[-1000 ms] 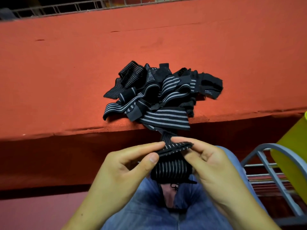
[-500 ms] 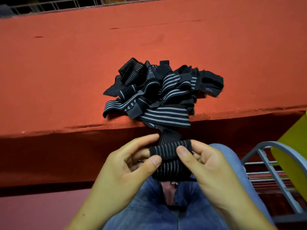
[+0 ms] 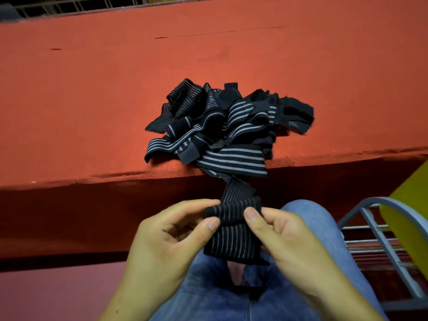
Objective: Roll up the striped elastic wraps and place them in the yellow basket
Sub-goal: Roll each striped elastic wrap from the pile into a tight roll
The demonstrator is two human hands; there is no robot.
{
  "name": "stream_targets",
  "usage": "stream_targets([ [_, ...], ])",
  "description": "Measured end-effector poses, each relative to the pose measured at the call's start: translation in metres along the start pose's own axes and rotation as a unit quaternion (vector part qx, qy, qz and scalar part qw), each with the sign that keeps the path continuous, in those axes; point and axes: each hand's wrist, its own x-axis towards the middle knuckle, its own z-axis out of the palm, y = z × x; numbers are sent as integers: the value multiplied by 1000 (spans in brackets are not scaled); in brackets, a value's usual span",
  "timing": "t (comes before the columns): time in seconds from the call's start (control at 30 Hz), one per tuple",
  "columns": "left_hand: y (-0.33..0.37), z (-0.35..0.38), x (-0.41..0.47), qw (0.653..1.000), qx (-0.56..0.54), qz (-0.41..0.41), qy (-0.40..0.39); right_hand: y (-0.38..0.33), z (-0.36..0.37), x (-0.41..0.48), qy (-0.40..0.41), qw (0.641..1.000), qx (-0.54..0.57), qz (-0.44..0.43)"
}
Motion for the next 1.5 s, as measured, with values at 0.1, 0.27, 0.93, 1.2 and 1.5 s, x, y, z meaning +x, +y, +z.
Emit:
stream_targets([
  [0.1, -1, 1, 0, 1000, -14, 0, -5, -2, 0, 1, 11, 1000, -9, 8],
  [0.27, -3, 1, 1, 1000, 14, 22, 10, -5, 1, -2, -1, 1000, 25, 7],
  [0.93, 0, 0, -4, 997, -29, -49, -61, -4, -4, -1, -8, 996, -47, -76],
  [1.2, -3, 2, -1, 999, -26, -28, -35, -4, 0, -3, -30, 997, -49, -59],
  [1.5, -6, 4, -2, 998, -26, -25, -53, -10, -1, -3, -18, 992, -63, -105],
])
